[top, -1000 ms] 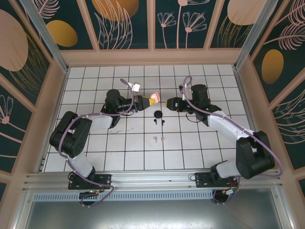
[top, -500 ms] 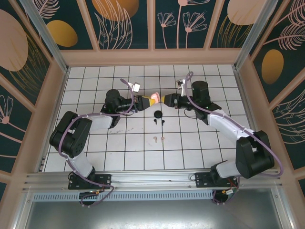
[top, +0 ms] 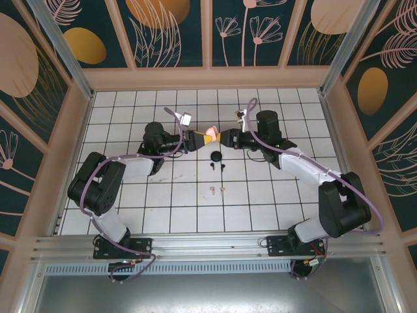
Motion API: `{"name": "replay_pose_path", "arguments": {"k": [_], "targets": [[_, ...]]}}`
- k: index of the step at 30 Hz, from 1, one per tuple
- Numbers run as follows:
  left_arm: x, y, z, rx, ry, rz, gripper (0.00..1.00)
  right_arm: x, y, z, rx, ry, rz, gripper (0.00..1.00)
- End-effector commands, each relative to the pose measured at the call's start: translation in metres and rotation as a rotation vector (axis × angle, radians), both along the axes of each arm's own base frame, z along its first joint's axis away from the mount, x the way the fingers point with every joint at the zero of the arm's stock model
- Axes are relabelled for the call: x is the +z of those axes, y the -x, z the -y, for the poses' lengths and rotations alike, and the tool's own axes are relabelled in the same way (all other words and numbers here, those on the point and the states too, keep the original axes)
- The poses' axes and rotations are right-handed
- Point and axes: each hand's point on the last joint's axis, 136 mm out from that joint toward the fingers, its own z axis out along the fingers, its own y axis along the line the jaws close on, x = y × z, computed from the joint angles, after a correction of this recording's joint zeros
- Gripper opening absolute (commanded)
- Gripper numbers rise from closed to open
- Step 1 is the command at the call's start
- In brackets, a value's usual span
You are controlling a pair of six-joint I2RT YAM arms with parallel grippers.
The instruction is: Insert the wireless bluetooth earbuds into the charging case
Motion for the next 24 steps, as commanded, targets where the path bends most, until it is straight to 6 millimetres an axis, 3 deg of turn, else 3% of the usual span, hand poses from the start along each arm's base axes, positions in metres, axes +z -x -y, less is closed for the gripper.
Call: {"name": "replay_pose_path", "arguments": {"k": [1, 12, 24], "targets": [[0.0168, 0.0057, 0.0028, -0.030, 0.029, 0.062, 0.00, 0.0185, -0.0067, -0.0076, 0.008, -0.027, 0.052, 0.34], [0.0172, 0.0085, 0.0033, -0.042, 0.031, 0.061, 0.00, 0.0205, -0.0141, -0.0104, -0.002, -0.030, 0.051, 0.30], [0.0188, 0.0076, 0.0042, -0.037, 0.035, 0.061, 0.00, 0.0194, -0.0109, -0.0112, 0.011, -0.030, 0.049, 0.05]]}}
